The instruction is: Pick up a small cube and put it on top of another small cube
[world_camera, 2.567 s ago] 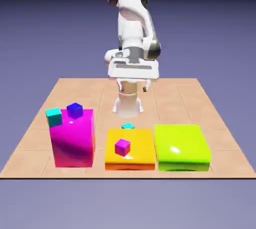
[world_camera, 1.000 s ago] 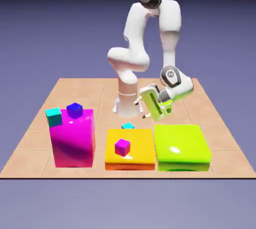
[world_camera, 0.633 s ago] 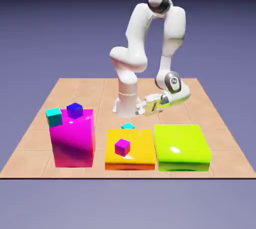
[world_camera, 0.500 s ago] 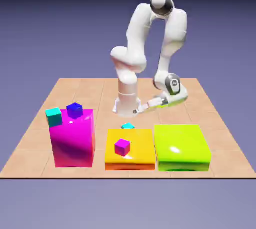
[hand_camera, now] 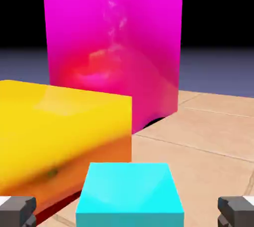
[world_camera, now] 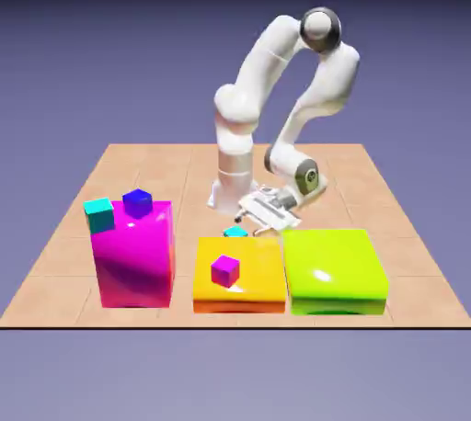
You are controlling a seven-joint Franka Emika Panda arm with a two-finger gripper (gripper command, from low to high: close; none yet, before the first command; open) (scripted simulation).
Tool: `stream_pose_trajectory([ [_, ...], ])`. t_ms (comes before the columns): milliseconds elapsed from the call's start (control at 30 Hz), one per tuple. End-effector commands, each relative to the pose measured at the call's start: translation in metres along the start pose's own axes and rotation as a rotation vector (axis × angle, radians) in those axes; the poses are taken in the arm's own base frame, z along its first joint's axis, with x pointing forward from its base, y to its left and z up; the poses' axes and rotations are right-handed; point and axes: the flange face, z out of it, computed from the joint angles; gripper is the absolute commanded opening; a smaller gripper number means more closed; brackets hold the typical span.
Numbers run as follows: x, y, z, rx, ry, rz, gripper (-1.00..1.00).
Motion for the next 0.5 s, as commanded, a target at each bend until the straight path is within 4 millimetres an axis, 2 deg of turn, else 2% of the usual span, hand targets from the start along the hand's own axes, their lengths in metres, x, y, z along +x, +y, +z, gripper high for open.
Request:
stream_pose_trajectory([
  [0, -0.002, 0.003, 0.009, -0.001, 0.001, -0.001, 0.00],
  [33, -0.003, 0.005, 0.018, -0.003, 0.002, -0.004, 0.00],
  [67, -0.003, 0.005, 0.019, -0.004, 0.002, -0.004, 0.00],
  [100, -0.003, 0.005, 0.019, -0.004, 0.002, -0.004, -1.00],
  [133, -0.003, 0.005, 0.019, -0.004, 0.002, -0.004, -1.00],
  [333, 0.011, -0.008, -0.035, -0.003, 0.002, -0.004, -1.00],
  [467, -0.016, -0.055, -0.072, -0.113, 0.037, 0.358, -1.00],
])
